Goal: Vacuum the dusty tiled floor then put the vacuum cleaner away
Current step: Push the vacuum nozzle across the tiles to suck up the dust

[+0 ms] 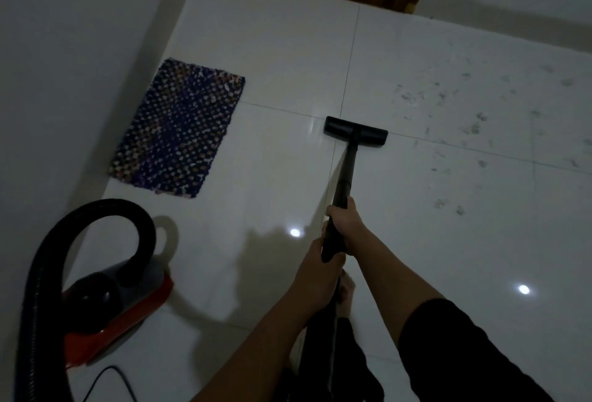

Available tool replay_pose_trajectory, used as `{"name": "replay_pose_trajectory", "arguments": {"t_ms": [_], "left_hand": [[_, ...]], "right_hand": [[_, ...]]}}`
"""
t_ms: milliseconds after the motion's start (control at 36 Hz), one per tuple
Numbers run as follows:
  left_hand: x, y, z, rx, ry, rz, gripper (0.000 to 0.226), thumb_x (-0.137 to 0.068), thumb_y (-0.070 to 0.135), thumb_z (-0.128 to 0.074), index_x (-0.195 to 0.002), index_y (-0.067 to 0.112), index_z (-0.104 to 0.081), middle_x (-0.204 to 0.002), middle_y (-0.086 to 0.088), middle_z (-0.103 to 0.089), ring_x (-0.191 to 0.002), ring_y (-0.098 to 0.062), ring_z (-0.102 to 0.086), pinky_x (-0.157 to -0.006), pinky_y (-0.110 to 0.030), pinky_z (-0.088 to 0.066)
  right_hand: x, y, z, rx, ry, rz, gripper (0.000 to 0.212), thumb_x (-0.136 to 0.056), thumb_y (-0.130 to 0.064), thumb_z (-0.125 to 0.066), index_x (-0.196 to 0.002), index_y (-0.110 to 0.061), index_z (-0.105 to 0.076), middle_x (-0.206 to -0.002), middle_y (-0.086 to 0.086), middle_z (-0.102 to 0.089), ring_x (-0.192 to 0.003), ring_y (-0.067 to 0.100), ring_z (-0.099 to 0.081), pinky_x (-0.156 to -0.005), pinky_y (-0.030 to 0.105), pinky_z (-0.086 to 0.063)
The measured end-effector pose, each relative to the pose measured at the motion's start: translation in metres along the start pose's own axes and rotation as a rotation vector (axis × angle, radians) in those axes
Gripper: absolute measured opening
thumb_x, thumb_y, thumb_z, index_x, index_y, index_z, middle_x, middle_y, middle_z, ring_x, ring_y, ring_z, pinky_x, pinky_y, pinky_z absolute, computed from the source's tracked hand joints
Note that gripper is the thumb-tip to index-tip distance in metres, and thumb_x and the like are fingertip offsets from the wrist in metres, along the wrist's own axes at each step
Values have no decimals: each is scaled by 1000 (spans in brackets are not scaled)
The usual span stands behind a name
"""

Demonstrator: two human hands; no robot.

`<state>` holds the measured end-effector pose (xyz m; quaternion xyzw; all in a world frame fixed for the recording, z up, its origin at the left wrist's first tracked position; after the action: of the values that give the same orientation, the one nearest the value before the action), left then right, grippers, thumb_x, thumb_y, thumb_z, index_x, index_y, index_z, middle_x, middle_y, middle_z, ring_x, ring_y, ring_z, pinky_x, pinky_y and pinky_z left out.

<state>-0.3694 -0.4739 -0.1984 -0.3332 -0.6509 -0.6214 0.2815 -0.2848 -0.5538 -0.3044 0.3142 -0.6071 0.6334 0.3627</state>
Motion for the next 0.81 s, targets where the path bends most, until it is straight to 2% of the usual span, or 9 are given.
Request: {"name": "replay_pose_trajectory", "arguments": {"t_ms": [111,250,444,556,694,750,806], "left_hand": [[17,-21,13,-30,-6,0,15,-95,23,-46,-110,27,-47,-83,-7,-59,-63,-20,-54,-67,-38,-47],[41,-41,26,18,-30,22,24,-97,20,-44,-120,20,-45,-80,-9,-56,-46,-14,-53,-44,-22,-46],[64,-61,17,28,-51,38,25,-97,17,-43,-121,13,-45,-77,-10,-52,-45,-14,-50,-41,-21,-44],[66,-74,1,-41,-76,56,29,-96,19,-45,-125,15,-45,-78,-7,-55,-53,-16,-52,-48,-25,-46],[65,-84,-23,-154,-116,52,34,-94,27,-47,-127,22,-44,-88,-6,-58,-76,-26,-55,-75,-42,-47],[66,-88,-34,-173,-142,55,32,-94,28,-46,-126,24,-44,-89,-6,-59,-77,-25,-56,-76,-42,-48],[68,-93,-45,-170,-163,68,30,-94,27,-47,-125,25,-45,-83,-5,-58,-68,-23,-56,-70,-40,-48]], "right_hand": [[16,21,-14,-6,-9,-18,66,-94,1,-45,-152,-19,-19,-69,11,-46,-42,19,-48,-40,28,-44],[35,47,-27,-23,-6,-33,68,-94,2,-45,-152,-19,-19,-68,10,-45,-45,20,-47,-44,31,-43],[53,76,-17,-28,13,-57,68,-92,0,-47,-151,-22,-22,-72,12,-47,-47,21,-49,-46,32,-45],[60,90,6,-54,60,-54,65,-92,0,-47,-150,-19,-24,-69,12,-48,-46,21,-49,-45,31,-45],[62,108,39,-71,121,-51,60,-92,-1,-47,-146,-18,-27,-75,13,-47,-50,23,-49,-46,32,-46],[64,116,54,-96,129,-50,62,-92,-2,-47,-147,-19,-25,-76,13,-47,-50,23,-50,-46,31,-46],[67,123,67,-111,141,-50,62,-93,-2,-47,-148,-19,-24,-75,14,-48,-51,23,-50,-47,32,-47]]}}
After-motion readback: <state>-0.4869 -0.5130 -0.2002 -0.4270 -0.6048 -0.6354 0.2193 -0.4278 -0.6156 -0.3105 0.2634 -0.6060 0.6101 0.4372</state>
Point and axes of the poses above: each hand's wrist, its own x-axis away from the middle knuckle, its own z-axis out of the back of the hand, y = z × x, the point moved 3 cm from there along -x, towards the middle knuckle
